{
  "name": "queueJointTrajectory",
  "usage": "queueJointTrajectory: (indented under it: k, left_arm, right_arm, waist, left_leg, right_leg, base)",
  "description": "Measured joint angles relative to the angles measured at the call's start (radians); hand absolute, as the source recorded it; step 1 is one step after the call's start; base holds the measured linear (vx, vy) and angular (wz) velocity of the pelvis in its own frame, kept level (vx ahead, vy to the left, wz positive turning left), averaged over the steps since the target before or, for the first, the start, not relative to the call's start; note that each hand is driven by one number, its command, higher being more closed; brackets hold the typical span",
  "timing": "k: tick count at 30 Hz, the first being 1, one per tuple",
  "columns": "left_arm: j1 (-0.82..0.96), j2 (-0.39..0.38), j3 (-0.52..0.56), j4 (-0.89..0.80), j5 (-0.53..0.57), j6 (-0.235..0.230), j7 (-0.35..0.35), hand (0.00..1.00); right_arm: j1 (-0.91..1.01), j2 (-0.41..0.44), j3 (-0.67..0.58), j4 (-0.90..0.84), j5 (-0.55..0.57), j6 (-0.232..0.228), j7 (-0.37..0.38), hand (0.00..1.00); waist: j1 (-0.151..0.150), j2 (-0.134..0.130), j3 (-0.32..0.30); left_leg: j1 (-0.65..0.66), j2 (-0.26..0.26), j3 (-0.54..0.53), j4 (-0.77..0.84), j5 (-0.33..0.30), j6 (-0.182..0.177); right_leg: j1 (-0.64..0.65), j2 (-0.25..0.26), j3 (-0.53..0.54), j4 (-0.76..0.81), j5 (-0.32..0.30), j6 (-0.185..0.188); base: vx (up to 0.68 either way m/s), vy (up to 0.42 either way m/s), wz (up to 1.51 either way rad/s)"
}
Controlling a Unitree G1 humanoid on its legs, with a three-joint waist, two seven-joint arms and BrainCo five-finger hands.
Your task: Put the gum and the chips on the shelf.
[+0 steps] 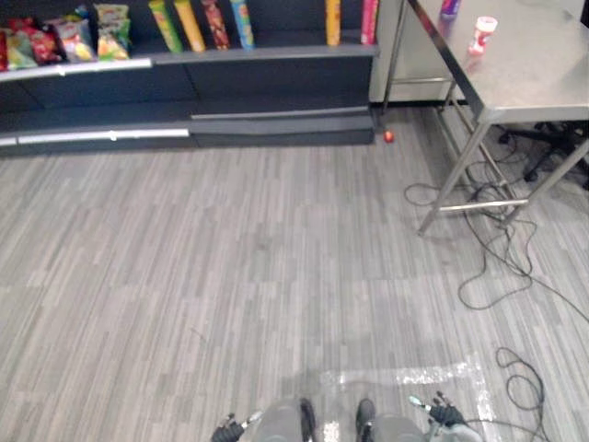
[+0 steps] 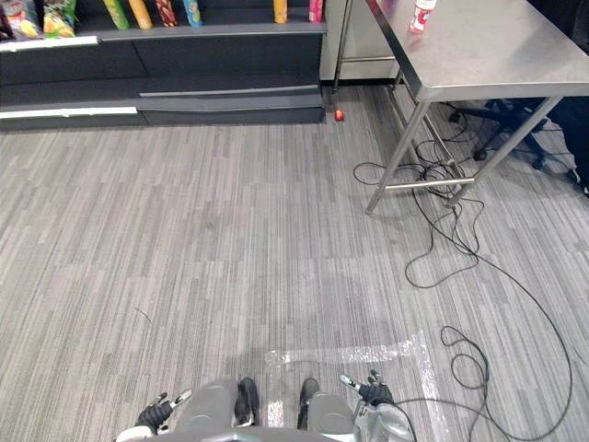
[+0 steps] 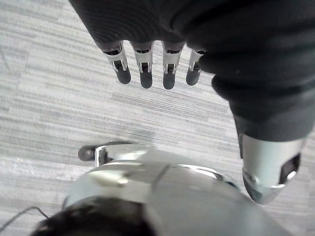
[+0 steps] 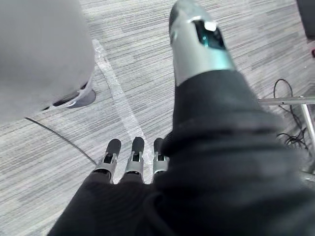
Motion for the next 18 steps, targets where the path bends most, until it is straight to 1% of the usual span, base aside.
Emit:
queueJointTrajectory:
  k: [1,2,3,4,5,6,7,8,9,10,11,12,13,14,15,16,17,18]
  left_arm:
    - [0.0,-0.007,0.0,-0.003,-0.01,-0.004,-0.003,0.0]
    - [-0.001,-0.008,-0.001,-0.004,-0.035,-0.004,-0.009,0.0]
    - [-0.003,-0.009,0.001,-0.004,-0.038,-0.004,-0.011,0.0]
    - [-0.003,-0.013,0.014,-0.005,-0.038,-0.004,-0.013,0.0]
    - [0.0,-0.019,0.03,-0.005,-0.035,-0.004,-0.01,0.0]
    - [0.0,-0.021,0.032,-0.005,-0.033,-0.005,-0.008,0.0]
    - [0.001,-0.032,0.046,-0.011,-0.03,-0.006,-0.004,0.0]
    - [0.002,-0.037,0.052,-0.012,-0.029,-0.006,-0.001,0.0]
    - [0.004,-0.034,0.064,-0.013,-0.025,-0.009,-0.001,0.0]
    - [0.001,-0.024,0.078,-0.015,-0.023,-0.02,0.002,0.0]
    - [0.001,-0.02,0.08,-0.016,-0.023,-0.028,0.003,0.0]
    - [0.001,-0.018,0.081,-0.014,-0.024,-0.03,0.002,0.0]
    - [0.002,-0.011,0.078,-0.013,-0.023,-0.031,0.002,0.0]
    - [0.002,-0.01,0.076,-0.012,-0.023,-0.031,0.003,0.0]
    - [0.003,-0.009,0.068,-0.01,-0.022,-0.031,0.003,0.0]
    - [0.007,-0.006,0.064,-0.012,-0.013,-0.029,0.002,0.0]
    - [0.01,-0.005,0.062,-0.012,0.0,-0.029,0.002,0.0]
    - [0.014,0.003,0.044,-0.014,0.008,-0.029,0.0,0.0]
  right_arm:
    - [0.005,0.0,0.001,-0.008,0.001,-0.001,-0.001,0.0]
    - [0.006,0.001,0.001,-0.01,0.003,-0.001,-0.001,0.0]
    - [0.005,0.001,0.001,-0.01,0.004,-0.001,-0.002,0.0]
    - [0.002,0.001,0.005,-0.014,0.011,0.0,-0.004,0.0]
    - [0.004,0.001,0.025,-0.033,0.012,0.0,-0.01,0.0]
    - [0.005,0.001,0.032,-0.037,0.012,-0.001,-0.013,0.0]
    - [0.001,0.001,0.05,-0.039,0.011,-0.001,-0.019,0.0]
    - [-0.002,-0.001,0.052,-0.038,0.008,-0.002,-0.02,0.0]
    - [-0.007,-0.006,0.051,-0.025,0.008,0.0,-0.021,0.0]
    - [-0.023,0.017,0.026,-0.004,0.007,0.001,-0.017,0.0]
    - [-0.03,0.028,0.015,-0.002,0.007,-0.001,-0.017,0.0]
    - [-0.032,0.04,0.013,-0.001,0.001,-0.002,-0.015,0.0]
    - [-0.031,0.042,0.008,0.003,-0.013,0.0,-0.01,0.0]
    - [-0.032,0.042,-0.002,0.005,-0.021,0.001,-0.006,0.0]
    - [-0.03,0.043,-0.022,0.004,-0.033,0.001,0.004,0.0]
    - [-0.023,0.037,-0.022,0.001,-0.058,0.001,0.007,0.0]
    - [-0.018,0.031,-0.021,0.001,-0.062,0.002,0.007,0.0]
    - [-0.004,0.026,-0.022,0.001,-0.059,0.002,0.009,0.0]
  waist:
    - [0.004,0.003,0.0]
    - [0.013,0.006,0.001]
    - [0.015,0.006,0.002]
    - [0.017,0.006,0.004]
    - [0.017,0.008,0.004]
    - [0.017,0.01,0.004]
    - [0.022,0.023,0.003]
    - [0.026,0.031,0.003]
    - [0.034,0.025,-0.001]
    - [0.045,-0.013,-0.006]
    - [0.039,-0.017,-0.009]
    - [0.04,-0.026,-0.015]
    - [0.04,-0.038,-0.024]
    - [0.041,-0.039,-0.026]
    - [0.04,-0.037,-0.028]
    - [0.039,-0.037,-0.028]
    - [0.033,-0.034,-0.03]
    - [0.025,-0.035,-0.033]
  left_leg:
    - [-0.028,0.01,0.003,-0.045,-0.001,0.001]
    - [-0.05,0.012,-0.001,-0.139,0.009,0.006]
    - [-0.053,0.011,0.0,-0.205,0.022,0.01]
    - [-0.053,0.009,0.001,-0.339,0.068,0.008]
    - [-0.053,0.013,-0.003,-0.468,0.123,-0.004]
    - [-0.054,0.018,-0.004,-0.518,0.142,-0.009]
    - [-0.056,0.038,-0.01,-0.59,0.165,-0.017]
    - [-0.059,0.048,-0.011,-0.605,0.197,-0.023]
    - [-0.046,0.024,0.009,-0.578,0.284,-0.006]
    - [-0.063,-0.008,0.04,-0.517,0.217,0.025]
    - [-0.074,-0.016,0.044,-0.48,0.184,0.042]
    - [-0.078,-0.029,0.063,-0.413,0.147,0.073]
    - [-0.064,-0.049,0.085,-0.386,0.126,0.1]
    - [-0.047,-0.058,0.094,-0.387,0.118,0.112]
    - [0.0,-0.07,0.107,-0.402,0.109,0.126]
    - [0.066,-0.089,0.111,-0.436,0.089,0.128]
    - [0.105,-0.096,0.11,-0.456,0.069,0.127]
    - [0.167,-0.102,0.114,-0.489,0.034,0.132]
  right_leg:
    - [0.002,-0.004,0.0,0.0,-0.008,0.006]
    - [-0.001,-0.009,0.006,-0.002,-0.014,0.012]
    - [-0.003,-0.016,0.008,-0.004,-0.017,0.016]
    - [-0.003,-0.032,0.012,-0.008,-0.025,0.024]
    - [0.0,-0.049,0.019,-0.009,-0.036,0.039]
    - [0.001,-0.056,0.024,-0.01,-0.043,0.045]
    - [0.01,-0.063,0.046,-0.014,-0.06,0.069]
    - [0.022,-0.066,0.056,-0.024,-0.067,0.08]
    - [0.047,-0.102,0.08,-0.053,-0.076,0.091]
    - [0.06,-0.139,0.105,-0.078,-0.06,0.077]
    - [0.061,-0.147,0.116,-0.073,-0.027,0.075]
    - [0.061,-0.173,0.143,-0.066,0.03,0.106]
    - [0.057,-0.198,0.181,-0.035,0.065,0.12]
    - [0.049,-0.208,0.195,-0.007,0.09,0.126]
    - [0.012,-0.218,0.223,0.091,0.15,0.125]
    - [-0.038,-0.224,0.24,0.235,0.222,0.114]
    - [-0.065,-0.228,0.24,0.318,0.271,0.105]
    - [-0.112,-0.24,0.242,0.453,0.349,0.093]
  base:
    - [0.13,0.112,0.04]
    - [0.16,0.139,-0.02]
    - [0.23,0.197,-0.08]
    - [0.27,0.242,-0.08]
    - [0.3,0.262,-0.1]
    - [0.37,0.311,-0.2]
    - [0.34,0.288,-0.26]
    - [0.48,0.412,-0.36]
    - [0.52,0.431,-0.41]
    - [0.53,0.384,-0.32]
    - [0.62,0.401,-0.28]
    - [0.51,0.294,-0.19]
    - [0.5,0.313,-0.26]
    - [0.43,0.266,-0.37]
    - [0.49,0.335,-0.48]
    - [0.48,0.333,-0.44]
    - [0.3,0.226,-0.24]
    - [0.34,0.188,0.03]
